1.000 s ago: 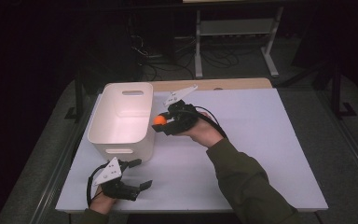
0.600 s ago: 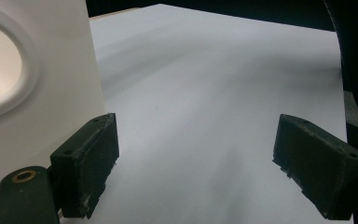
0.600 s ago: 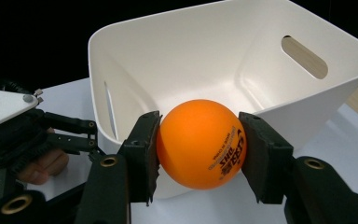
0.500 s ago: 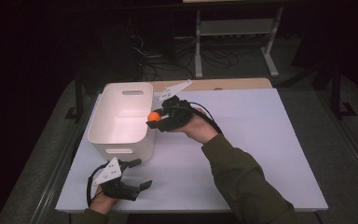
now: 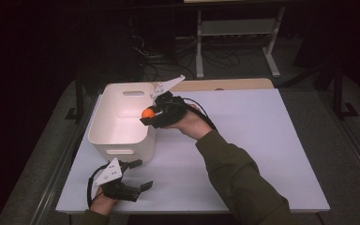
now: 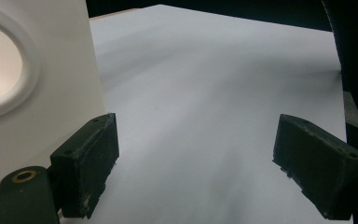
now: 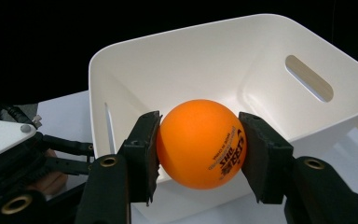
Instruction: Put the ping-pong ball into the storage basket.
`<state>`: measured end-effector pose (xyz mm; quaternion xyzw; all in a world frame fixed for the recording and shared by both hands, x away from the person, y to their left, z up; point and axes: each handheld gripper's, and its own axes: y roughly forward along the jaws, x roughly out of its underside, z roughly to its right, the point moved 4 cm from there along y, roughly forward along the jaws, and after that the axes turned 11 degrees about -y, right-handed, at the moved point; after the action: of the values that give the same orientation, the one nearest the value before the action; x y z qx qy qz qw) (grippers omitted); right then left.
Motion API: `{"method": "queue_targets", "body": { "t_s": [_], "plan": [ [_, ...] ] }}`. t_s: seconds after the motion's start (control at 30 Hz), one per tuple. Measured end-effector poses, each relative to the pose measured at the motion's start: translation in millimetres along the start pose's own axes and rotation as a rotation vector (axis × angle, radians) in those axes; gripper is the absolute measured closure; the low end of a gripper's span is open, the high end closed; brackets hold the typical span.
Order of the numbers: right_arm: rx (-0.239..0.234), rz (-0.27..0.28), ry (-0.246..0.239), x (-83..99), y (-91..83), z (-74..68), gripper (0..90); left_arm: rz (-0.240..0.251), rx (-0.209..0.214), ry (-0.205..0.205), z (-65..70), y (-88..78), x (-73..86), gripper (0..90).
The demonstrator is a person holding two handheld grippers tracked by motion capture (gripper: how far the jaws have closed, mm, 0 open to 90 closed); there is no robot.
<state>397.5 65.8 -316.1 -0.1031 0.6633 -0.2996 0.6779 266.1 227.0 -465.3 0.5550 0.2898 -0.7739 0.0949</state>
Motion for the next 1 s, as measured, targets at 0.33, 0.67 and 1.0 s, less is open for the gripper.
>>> {"method": "queue_targets", "body": {
  "t_s": [0.33,0.67,1.0],
  "plan": [
    [-0.011,-0.003,-0.001,-10.0,14.7,0.5,49.4,0.000,0.000,0.002,0.2,-0.1,0.1,14.0],
    [-0.020,-0.016,0.009,-15.5,31.1,2.8,49.4,0.002,0.002,0.003,0.3,-0.1,0.1,14.0],
    [-0.031,-0.030,0.008,-21.3,46.3,2.5,49.4,0.003,0.002,0.003,0.5,-0.1,0.1,14.0]
  ]
}}
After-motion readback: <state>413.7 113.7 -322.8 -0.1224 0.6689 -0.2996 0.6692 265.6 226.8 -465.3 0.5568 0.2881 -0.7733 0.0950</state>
